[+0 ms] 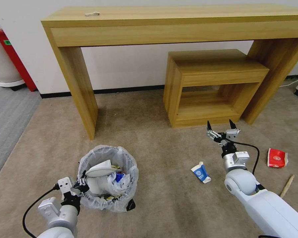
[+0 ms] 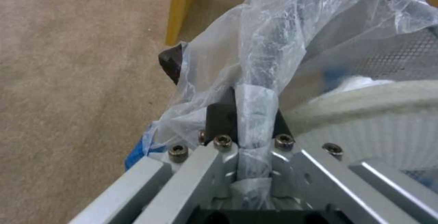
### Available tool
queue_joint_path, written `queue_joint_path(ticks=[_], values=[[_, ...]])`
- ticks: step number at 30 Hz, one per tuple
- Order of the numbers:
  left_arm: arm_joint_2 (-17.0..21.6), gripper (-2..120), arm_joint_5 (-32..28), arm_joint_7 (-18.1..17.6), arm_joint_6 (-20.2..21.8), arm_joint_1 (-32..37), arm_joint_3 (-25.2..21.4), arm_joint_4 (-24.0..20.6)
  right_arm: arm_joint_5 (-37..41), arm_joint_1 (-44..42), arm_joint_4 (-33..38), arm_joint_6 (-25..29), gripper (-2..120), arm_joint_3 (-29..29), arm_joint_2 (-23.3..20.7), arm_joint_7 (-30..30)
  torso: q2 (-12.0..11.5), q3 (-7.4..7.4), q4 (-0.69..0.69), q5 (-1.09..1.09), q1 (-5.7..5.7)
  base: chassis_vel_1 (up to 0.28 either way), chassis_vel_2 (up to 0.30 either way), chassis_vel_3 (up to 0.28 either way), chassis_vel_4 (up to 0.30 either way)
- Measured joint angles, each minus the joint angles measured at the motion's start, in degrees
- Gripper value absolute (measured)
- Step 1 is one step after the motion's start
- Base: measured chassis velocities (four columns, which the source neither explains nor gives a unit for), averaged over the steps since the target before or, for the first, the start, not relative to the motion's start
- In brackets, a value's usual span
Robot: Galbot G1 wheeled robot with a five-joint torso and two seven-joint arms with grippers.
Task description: Pick up the trash bin and place the garbage on the floor into it.
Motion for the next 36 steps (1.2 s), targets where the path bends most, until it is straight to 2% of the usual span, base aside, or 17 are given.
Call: queue_joint_path(ticks=[36], values=[[-0.58,1,0.35,-0.12,0.21,0.32,-0.01,-0.39,0.65,0.24,-0.14,2.51,99,0.30,-0.58,-2.36,0.00,0.00,0.00,0.00,0.00,-0.009,-0.012,-0.008,-0.012]])
